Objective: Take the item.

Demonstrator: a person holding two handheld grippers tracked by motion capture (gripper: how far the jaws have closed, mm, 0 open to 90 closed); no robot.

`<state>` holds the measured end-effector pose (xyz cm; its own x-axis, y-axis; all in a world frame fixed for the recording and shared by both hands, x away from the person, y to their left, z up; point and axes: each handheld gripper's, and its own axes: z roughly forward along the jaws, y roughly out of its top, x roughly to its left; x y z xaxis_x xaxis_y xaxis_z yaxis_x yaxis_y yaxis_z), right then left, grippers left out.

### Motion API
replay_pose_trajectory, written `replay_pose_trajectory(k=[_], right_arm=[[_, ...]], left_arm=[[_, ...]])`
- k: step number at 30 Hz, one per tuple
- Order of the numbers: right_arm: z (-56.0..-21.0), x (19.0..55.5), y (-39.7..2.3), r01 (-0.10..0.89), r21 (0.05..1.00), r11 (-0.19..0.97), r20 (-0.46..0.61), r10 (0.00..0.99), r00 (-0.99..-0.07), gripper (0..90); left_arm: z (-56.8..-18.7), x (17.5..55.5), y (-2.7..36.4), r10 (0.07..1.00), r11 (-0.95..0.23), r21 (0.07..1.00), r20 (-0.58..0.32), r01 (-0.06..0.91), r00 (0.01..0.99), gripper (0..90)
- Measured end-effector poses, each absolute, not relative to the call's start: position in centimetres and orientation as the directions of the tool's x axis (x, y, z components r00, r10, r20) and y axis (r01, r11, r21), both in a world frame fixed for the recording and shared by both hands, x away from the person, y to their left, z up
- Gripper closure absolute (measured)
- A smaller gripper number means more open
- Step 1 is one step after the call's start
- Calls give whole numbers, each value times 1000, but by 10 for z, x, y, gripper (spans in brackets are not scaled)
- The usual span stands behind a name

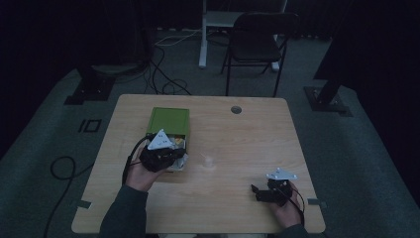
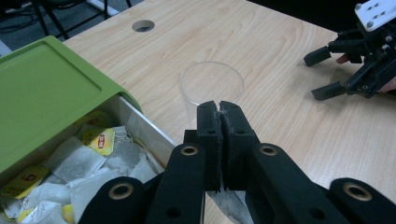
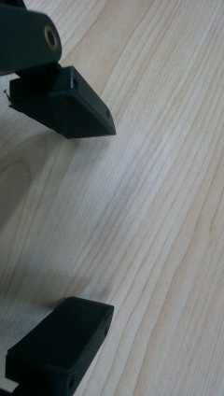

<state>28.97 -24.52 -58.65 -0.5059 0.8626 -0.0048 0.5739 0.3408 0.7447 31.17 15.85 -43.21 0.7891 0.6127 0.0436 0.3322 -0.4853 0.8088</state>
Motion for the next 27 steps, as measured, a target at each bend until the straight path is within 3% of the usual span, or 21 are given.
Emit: replay_pose_trajectory(k=[27], right_arm=[[-587, 290, -245, 574, 745, 339, -4, 863, -505, 123]], left_arm=[[-426, 318, 142, 572, -480, 818, 18, 317, 820, 883]])
